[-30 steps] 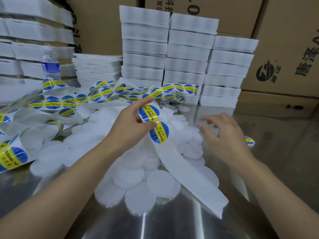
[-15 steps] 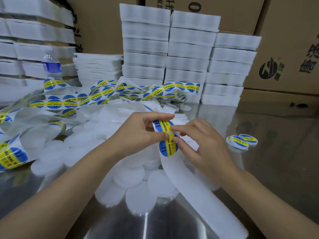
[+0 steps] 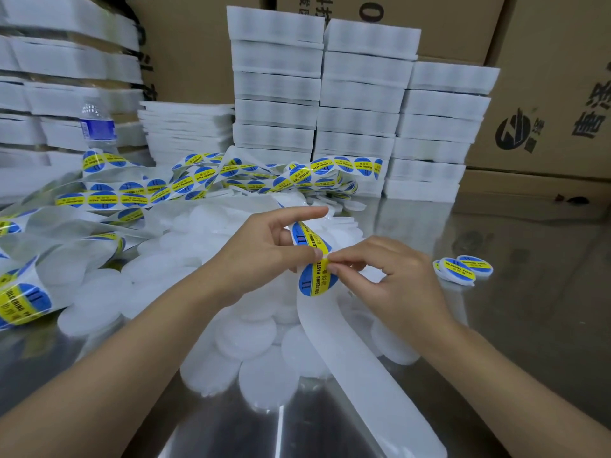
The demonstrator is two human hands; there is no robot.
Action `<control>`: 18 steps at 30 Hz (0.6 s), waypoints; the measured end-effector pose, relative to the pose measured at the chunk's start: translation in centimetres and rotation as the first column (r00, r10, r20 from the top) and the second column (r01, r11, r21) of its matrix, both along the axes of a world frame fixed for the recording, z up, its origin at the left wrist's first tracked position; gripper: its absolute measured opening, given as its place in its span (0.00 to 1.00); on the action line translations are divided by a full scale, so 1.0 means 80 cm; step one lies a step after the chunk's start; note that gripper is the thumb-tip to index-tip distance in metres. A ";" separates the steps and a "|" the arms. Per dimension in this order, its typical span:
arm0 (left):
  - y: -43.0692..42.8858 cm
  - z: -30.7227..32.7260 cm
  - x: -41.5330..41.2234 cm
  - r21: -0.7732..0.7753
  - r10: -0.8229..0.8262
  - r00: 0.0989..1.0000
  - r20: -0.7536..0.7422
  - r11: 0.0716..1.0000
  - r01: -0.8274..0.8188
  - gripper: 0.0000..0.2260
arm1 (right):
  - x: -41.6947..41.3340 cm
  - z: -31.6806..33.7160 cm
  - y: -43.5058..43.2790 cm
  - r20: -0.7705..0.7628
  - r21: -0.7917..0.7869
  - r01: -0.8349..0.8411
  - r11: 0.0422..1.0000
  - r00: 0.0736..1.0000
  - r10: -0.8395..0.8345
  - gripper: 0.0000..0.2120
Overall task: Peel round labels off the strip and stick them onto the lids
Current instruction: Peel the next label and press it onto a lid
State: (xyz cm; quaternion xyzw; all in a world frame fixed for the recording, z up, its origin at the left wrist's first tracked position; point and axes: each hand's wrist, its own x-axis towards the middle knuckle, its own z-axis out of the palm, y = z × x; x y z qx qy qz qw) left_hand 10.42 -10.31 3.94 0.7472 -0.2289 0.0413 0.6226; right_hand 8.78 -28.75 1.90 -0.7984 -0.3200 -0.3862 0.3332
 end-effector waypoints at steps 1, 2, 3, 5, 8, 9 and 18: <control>0.000 0.000 0.000 -0.001 0.004 1.000 -0.004 1.000 -0.004 0.22 | -0.001 0.000 0.001 -0.001 0.001 0.001 1.000 1.000 -0.001 0.03; 0.000 0.001 0.000 -0.003 0.003 1.000 -0.011 1.000 -0.003 0.21 | -0.001 0.000 0.001 -0.009 0.007 0.000 1.000 1.000 0.000 0.03; 0.000 0.001 0.000 -0.005 0.004 1.000 -0.018 1.000 -0.004 0.21 | -0.002 0.000 0.002 -0.028 0.021 -0.004 1.000 1.000 0.005 0.03; 0.000 0.003 -0.001 -0.024 0.028 0.999 -0.033 0.999 -0.029 0.19 | -0.002 0.001 0.002 -0.124 0.077 -0.033 0.996 0.991 0.043 0.02; -0.002 0.005 0.002 -0.110 0.137 0.987 -0.087 0.983 -0.146 0.17 | -0.002 0.003 0.001 -0.379 0.197 -0.114 0.974 0.907 0.182 0.06; -0.002 0.005 0.004 -0.131 0.189 0.976 -0.110 0.970 -0.202 0.16 | -0.001 0.004 0.001 -0.438 0.210 -0.139 0.968 0.872 0.220 0.07; 0.017 0.000 0.027 -0.246 0.507 0.843 -0.182 0.806 -0.538 0.29 | -0.008 0.002 0.005 -0.544 0.065 -0.273 0.960 0.797 0.263 0.08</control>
